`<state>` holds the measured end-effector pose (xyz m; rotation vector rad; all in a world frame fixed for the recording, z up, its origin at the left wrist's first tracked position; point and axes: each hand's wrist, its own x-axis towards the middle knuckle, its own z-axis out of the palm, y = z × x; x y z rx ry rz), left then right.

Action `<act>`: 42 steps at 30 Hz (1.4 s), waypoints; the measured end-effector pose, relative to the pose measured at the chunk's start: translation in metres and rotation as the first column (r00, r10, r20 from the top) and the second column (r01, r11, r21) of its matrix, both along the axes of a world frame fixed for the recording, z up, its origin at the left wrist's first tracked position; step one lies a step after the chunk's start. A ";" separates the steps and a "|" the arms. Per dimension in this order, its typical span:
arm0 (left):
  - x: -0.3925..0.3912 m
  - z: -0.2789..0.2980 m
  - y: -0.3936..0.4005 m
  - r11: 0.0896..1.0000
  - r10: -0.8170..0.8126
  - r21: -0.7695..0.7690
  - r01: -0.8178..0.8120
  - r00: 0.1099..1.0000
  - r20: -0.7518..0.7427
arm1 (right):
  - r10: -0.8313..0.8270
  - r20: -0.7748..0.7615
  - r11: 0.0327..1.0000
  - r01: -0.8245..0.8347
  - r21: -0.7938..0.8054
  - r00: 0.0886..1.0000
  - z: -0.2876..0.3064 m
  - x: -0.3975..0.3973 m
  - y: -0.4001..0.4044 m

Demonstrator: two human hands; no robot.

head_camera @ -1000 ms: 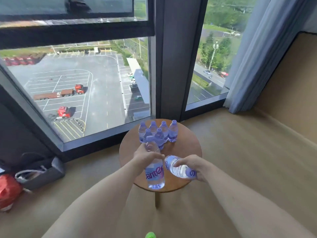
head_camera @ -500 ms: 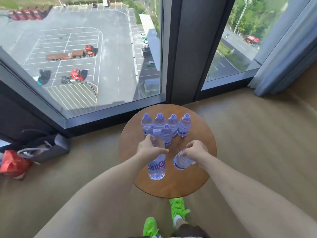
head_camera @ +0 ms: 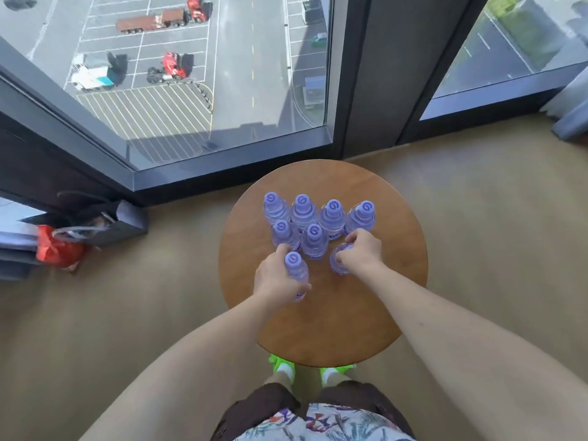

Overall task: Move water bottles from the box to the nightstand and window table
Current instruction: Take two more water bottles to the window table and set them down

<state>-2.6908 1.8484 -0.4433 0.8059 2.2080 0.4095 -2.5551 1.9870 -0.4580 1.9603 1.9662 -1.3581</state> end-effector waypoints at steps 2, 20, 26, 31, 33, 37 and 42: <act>0.000 -0.008 0.001 1.000 0.019 0.021 -0.019 1.000 0.005 | -0.021 -0.005 1.000 0.021 0.010 1.000 -0.005 -0.006 0.003; -0.005 -0.035 0.017 0.981 0.169 0.090 -0.174 0.984 0.065 | -0.117 -0.036 0.974 0.122 0.192 0.992 -0.019 -0.021 0.008; -0.006 -0.039 0.010 0.977 0.179 0.103 -0.185 0.982 0.061 | -0.168 -0.052 0.973 0.174 0.155 0.985 -0.018 -0.023 0.002; -0.014 -0.037 0.008 0.986 0.104 0.124 -0.110 0.993 0.049 | -0.201 -0.049 0.968 0.206 0.146 0.978 -0.009 -0.017 -0.011; -0.017 -0.033 0.003 0.990 0.036 0.137 -0.039 0.999 0.021 | -0.222 -0.039 0.958 0.226 0.178 0.974 -0.004 -0.014 -0.024; -0.027 -0.013 -0.003 0.980 -0.058 0.188 0.067 0.997 -0.055 | -0.203 0.007 0.963 0.198 0.181 0.979 0.017 -0.011 -0.043; -0.040 0.035 0.007 0.958 -0.031 0.276 0.078 0.985 -0.169 | -0.001 -0.009 0.964 0.004 0.265 1.000 0.061 -0.021 -0.032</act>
